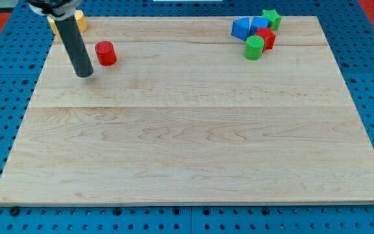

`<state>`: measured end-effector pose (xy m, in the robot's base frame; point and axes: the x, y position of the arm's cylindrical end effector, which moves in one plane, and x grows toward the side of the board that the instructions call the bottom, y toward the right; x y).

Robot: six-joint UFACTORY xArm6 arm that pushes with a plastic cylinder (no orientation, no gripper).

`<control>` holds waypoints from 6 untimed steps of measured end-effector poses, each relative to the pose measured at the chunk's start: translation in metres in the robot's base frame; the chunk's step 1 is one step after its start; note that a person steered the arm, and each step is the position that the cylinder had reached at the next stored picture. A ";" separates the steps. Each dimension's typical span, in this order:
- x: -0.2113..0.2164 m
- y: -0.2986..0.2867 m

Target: Push the red circle towards the yellow blocks

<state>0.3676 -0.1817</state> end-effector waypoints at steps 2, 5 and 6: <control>-0.066 0.013; -0.068 -0.032; -0.089 -0.027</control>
<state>0.2782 -0.2083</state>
